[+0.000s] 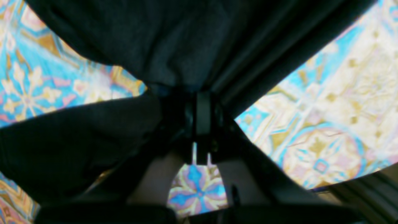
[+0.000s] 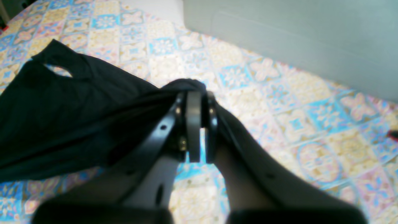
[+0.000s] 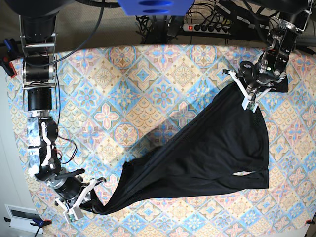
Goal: Layout the t-shirt on the table in an organized manner, then fold the t-shirt properly
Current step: 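Swing the lifted shirt across the table with both grippers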
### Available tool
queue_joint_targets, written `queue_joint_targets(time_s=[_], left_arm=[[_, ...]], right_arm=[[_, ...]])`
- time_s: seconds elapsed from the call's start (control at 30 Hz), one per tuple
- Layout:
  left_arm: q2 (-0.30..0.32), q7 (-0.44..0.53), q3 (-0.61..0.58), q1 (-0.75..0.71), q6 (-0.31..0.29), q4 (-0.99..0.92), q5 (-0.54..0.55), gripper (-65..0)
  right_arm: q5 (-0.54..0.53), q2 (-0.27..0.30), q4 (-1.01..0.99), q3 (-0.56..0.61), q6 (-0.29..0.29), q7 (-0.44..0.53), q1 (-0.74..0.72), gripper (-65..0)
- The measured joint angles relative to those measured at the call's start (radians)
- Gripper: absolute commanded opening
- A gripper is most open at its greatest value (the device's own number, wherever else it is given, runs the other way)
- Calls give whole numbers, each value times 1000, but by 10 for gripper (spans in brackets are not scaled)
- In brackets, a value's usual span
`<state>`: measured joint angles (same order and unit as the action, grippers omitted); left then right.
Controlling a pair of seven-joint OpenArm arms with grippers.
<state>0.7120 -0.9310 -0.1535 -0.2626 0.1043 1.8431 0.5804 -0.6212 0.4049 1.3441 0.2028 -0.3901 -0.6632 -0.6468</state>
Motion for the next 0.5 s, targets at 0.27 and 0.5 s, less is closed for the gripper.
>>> queue_joint_targets(time_s=[0.27,0.5], left_arm=[[3,-3,4,25,-13,-163,19,-650],[16,164,-108,171,-54,-348,11,-650]], right_arm=[[-1,8,103,-53,6,-23,62,-650],[-115,78,166,-133,8,-43,181,-650]])
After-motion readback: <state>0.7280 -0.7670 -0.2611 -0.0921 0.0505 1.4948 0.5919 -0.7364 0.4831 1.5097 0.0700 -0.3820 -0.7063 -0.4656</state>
